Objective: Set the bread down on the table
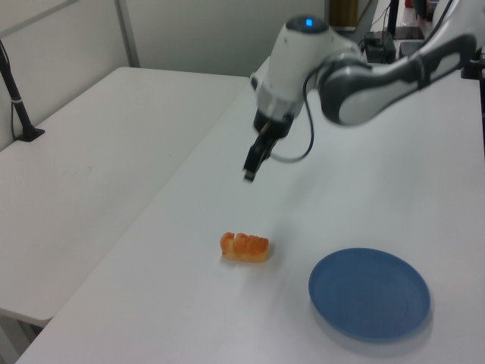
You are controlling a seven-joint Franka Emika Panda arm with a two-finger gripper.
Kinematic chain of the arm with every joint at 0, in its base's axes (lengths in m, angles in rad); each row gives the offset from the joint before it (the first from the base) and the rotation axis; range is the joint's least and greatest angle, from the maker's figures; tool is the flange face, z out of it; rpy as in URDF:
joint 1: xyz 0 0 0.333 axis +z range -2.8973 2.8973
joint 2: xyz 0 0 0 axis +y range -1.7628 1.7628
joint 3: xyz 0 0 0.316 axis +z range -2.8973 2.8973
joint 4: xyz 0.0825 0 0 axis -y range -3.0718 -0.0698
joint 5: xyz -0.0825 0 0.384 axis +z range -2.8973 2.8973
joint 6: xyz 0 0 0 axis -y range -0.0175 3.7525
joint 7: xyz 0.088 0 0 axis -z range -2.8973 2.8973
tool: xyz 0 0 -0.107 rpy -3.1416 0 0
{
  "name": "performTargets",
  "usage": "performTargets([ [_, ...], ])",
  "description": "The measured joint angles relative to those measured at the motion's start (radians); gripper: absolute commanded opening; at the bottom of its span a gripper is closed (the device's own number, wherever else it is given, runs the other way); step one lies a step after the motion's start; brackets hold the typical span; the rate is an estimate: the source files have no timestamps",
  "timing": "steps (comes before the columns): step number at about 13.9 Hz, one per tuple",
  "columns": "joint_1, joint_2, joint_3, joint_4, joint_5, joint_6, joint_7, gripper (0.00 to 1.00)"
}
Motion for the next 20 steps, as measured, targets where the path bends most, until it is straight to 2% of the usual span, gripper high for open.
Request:
performTargets([
  [4, -0.088, -0.114, -0.001, -0.054, 0.032, -0.191, -0.135, 1.00],
  [8, -0.205, -0.237, -0.004, -0.093, 0.200, -0.390, -0.358, 1.00],
  [10, -0.263, -0.290, -0.016, -0.099, 0.253, -0.466, -0.451, 1.00],
  [16, -0.271, -0.399, -0.188, -0.113, 0.293, -0.564, -0.578, 1.00],
  [17, -0.271, -0.420, -0.209, -0.116, 0.293, -0.594, -0.579, 1.00],
  [20, -0.271, -0.447, -0.224, -0.124, 0.293, -0.610, -0.583, 1.00],
])
